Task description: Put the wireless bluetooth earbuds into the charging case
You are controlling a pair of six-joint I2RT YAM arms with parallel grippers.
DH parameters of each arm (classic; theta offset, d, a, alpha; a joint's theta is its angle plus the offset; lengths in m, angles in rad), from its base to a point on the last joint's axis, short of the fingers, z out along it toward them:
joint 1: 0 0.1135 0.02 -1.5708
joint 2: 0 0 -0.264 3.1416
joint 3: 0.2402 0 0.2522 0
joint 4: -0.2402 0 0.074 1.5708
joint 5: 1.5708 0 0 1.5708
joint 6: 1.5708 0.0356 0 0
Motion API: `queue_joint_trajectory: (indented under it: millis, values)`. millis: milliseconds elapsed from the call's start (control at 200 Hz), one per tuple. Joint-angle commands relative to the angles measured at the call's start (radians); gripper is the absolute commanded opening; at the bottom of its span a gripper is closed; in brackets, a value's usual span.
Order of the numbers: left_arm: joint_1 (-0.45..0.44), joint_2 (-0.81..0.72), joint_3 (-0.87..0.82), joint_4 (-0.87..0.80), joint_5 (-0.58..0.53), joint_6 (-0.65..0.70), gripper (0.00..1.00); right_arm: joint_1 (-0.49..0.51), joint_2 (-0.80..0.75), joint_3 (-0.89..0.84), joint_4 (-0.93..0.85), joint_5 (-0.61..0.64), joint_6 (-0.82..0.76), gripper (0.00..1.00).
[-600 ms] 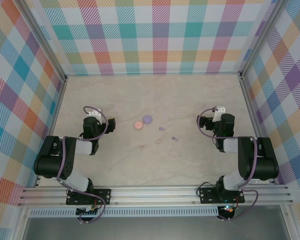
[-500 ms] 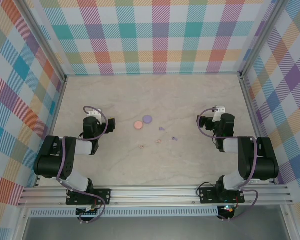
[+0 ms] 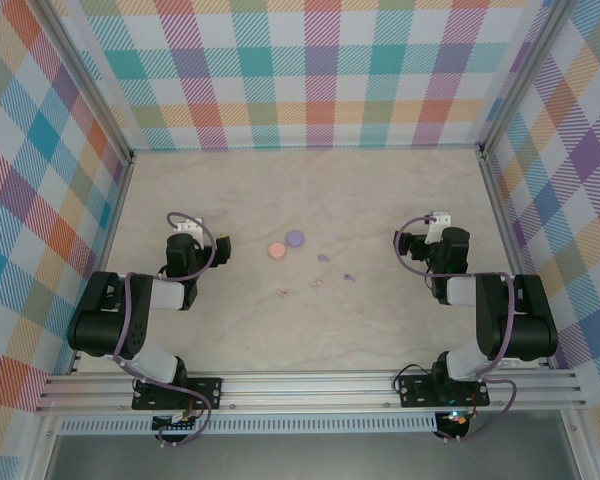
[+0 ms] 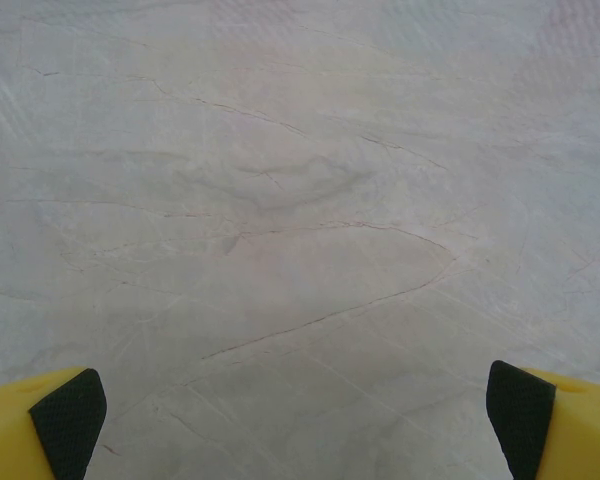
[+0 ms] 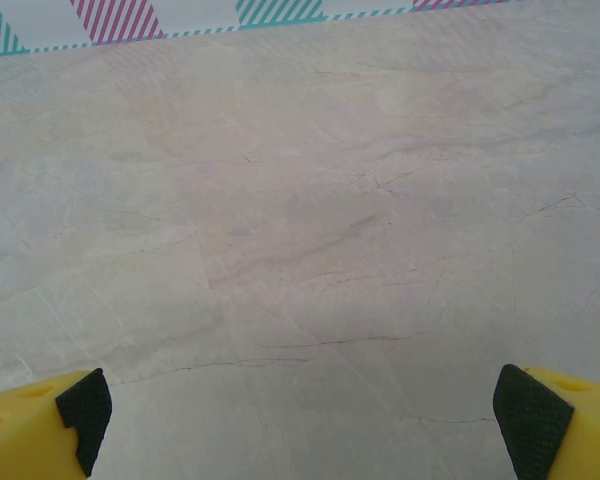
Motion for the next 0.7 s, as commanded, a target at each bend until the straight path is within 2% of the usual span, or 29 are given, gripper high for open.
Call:
queue_joint_trajectory:
  millis: [0,155,265,405,595,695]
  values:
    - [0.015,0.003,0.02,0.01,-0.008,-0.008,1.0,0.004,0.007,0.021,0.01,-0.005,-0.009,1.0]
    - [0.015,-0.007,0.024,-0.003,-0.016,-0.01,1.0,0.004,0.001,0.02,0.013,-0.004,-0.008,1.0]
    - [0.014,-0.081,0.051,-0.111,-0.047,-0.026,1.0,0.004,-0.068,0.062,-0.122,0.013,0.001,1.0]
    - [0.014,-0.212,0.117,-0.377,-0.081,-0.112,1.0,0.004,-0.17,0.132,-0.387,0.033,0.064,1.0]
    - [0.013,-0.343,0.271,-0.831,-0.005,-0.281,1.0,0.004,-0.234,0.304,-0.775,-0.017,0.145,1.0]
    - [0.004,-0.383,0.318,-0.97,0.048,-0.378,1.0,0.006,-0.227,0.384,-0.901,-0.076,0.174,1.0]
